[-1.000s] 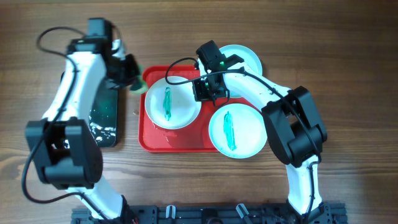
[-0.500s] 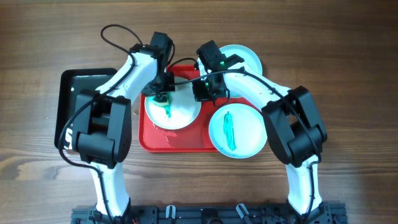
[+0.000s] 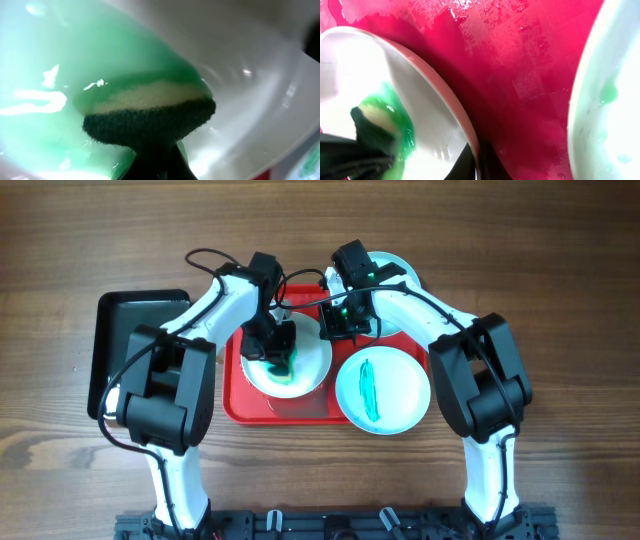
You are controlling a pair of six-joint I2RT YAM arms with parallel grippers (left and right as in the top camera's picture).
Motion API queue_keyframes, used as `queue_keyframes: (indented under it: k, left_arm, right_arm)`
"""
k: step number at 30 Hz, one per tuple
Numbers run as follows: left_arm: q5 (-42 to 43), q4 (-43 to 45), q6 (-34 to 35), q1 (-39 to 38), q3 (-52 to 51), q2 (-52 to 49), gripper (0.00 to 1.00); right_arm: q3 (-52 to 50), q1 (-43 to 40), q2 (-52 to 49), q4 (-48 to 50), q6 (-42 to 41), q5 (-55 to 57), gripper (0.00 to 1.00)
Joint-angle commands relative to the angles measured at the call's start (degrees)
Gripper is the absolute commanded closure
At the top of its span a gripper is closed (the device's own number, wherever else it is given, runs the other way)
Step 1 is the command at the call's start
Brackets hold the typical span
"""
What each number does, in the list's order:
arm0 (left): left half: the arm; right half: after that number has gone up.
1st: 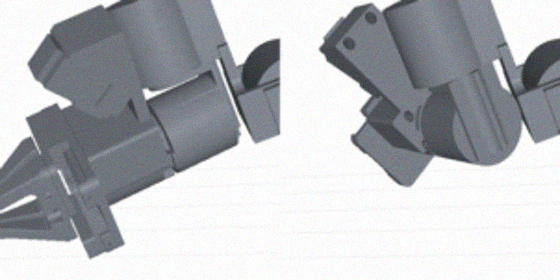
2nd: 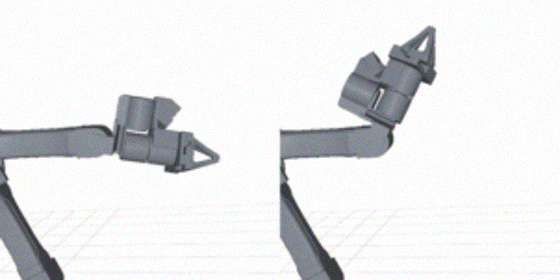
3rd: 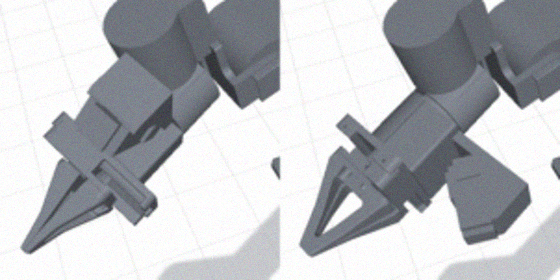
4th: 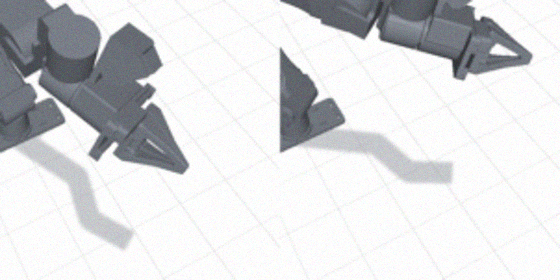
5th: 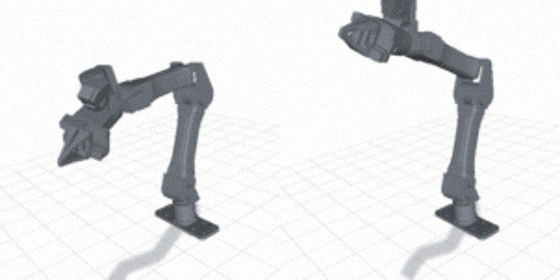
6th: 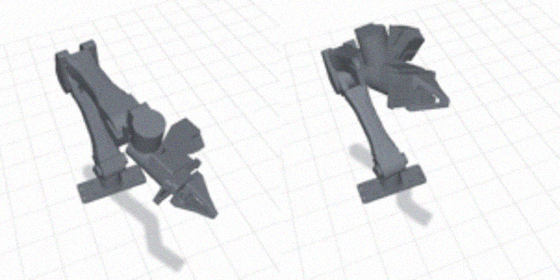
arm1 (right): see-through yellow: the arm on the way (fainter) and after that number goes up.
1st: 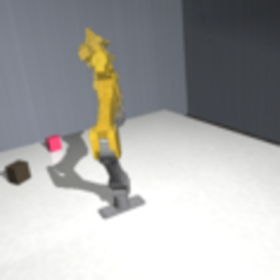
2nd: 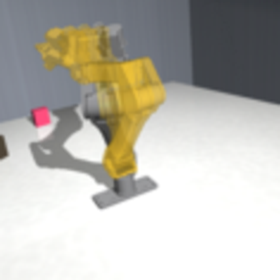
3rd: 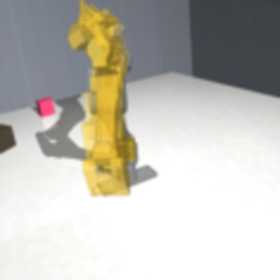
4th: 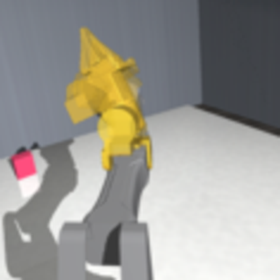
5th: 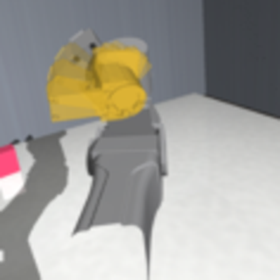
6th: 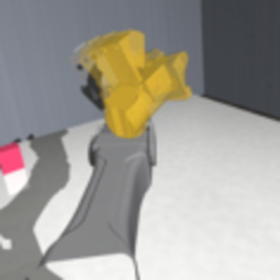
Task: Clean dirty plates on tray and stack at the side
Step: 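Scrub the large plate with the sponge while the right gripper holds its rim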
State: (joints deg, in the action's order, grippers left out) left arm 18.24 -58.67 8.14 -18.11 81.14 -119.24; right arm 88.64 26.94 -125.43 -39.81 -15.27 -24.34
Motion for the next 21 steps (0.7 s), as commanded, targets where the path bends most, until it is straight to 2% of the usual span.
queue_keyframes:
  k: [1, 2, 4, 8, 10, 12, 16, 21]
  left_arm:
    - [8.22, 2.86, -0.90, -2.25, -2.82, -3.56, 0.96]
    - [6.69, 4.37, 1.60, -2.14, -2.82, -3.56, 0.96]
    - [-2.43, 7.69, 10.32, -1.97, -2.82, -3.56, 0.96]
    - [-28.74, 9.81, 30.73, -1.99, -1.97, -3.43, 0.96]
    - [-35.47, 9.64, 35.34, -2.03, -1.22, -3.17, 0.96]
    - [-38.88, 9.66, 36.74, -2.03, -0.76, -2.62, 0.96]
    - [-37.75, 7.63, 36.41, -2.03, -0.59, -1.77, 0.96]
    - [-10.27, 5.33, 15.23, -1.97, -0.59, -1.70, 0.96]
  right_arm:
    - [-0.15, 0.04, -0.81, 1.07, -1.42, -4.04, 0.96]
    - [-0.15, 0.04, -0.81, 1.07, -1.44, -4.04, 0.96]
    - [-0.15, 0.04, -0.81, 1.20, -1.46, -4.04, 0.95]
    - [-0.15, 0.04, -0.81, 1.31, -1.90, -4.02, 0.96]
    - [-0.15, 0.04, -0.81, 1.33, -1.90, -4.00, 0.96]
    - [-0.15, 0.04, -0.81, 1.38, -1.88, -3.98, 0.96]
    - [-0.17, 0.04, -0.81, 1.42, -1.88, -3.80, 0.95]
    - [-0.17, 0.04, -0.81, 1.40, -1.88, -3.80, 0.96]
